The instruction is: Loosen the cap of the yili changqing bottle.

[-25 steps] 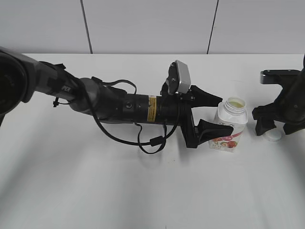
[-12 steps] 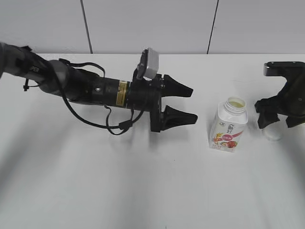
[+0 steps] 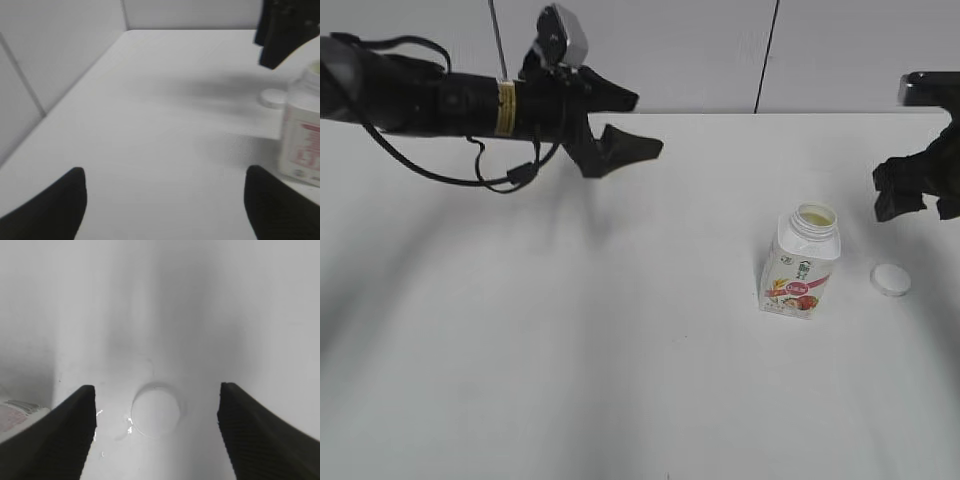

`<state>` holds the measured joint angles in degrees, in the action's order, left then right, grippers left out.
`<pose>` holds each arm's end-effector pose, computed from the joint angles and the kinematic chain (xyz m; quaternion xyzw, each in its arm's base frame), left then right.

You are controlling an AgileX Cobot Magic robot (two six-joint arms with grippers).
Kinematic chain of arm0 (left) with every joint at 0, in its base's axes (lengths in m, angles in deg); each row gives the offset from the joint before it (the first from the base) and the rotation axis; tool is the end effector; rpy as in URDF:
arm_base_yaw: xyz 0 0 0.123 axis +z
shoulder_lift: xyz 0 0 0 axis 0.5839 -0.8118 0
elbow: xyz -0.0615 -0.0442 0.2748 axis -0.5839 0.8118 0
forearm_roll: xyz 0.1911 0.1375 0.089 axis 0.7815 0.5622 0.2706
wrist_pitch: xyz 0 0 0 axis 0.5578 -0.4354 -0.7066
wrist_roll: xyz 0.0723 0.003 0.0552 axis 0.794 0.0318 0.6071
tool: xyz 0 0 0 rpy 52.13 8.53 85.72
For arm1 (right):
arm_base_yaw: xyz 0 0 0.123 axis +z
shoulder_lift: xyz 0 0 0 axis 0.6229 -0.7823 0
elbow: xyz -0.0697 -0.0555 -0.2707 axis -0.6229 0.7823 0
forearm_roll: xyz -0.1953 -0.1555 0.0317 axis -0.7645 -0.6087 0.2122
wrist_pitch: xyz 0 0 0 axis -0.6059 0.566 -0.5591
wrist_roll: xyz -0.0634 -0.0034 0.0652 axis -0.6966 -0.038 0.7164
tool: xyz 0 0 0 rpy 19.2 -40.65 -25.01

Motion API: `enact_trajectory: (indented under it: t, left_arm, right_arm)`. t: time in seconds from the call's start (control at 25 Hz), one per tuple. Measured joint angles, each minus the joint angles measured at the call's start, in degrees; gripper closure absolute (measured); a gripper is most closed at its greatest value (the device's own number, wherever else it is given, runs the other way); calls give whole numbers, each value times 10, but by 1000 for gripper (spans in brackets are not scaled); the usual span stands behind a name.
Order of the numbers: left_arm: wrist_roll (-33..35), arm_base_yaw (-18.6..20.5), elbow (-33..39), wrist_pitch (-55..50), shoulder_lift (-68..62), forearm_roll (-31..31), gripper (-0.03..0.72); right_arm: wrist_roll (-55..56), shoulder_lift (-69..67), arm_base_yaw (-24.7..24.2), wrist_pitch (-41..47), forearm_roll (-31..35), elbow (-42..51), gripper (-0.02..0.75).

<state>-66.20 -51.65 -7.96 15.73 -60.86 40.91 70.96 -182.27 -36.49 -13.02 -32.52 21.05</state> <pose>0.4245 -0.1958 0.1571 0.5384 0.6201 -0.3070 0.4809 0.3510 0.0145 0.1780 -0.0302 0.9802 0.0122 0.1951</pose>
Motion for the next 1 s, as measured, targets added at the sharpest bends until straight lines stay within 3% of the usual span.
enact_trajectory:
  t: [0.16, 0.52, 0.64, 0.72, 0.8, 1.0]
  left_arm:
    - [-6, 7, 0, -153, 68, -12, 101]
    - [-7, 9, 0, -608, 179, -83, 101]
    - [25, 9, 0, -712, 197, -122, 130]
    - [93, 9, 0, -774, 203, -192, 169]
    - [204, 11, 0, -818, 204, -287, 197]
    - [441, 41, 0, -872, 207, -572, 209]
  right_arm:
    - [0, 30, 0, -3, -3, -14, 143]
    - [0, 59, 0, 5, -6, -86, 143]
    - [0, 62, 0, 22, -18, -117, 144]
    - [0, 62, 0, 40, -24, -140, 144]
    - [0, 63, 0, 59, -37, -166, 144]
    - [6, 63, 0, 104, -56, -222, 144]
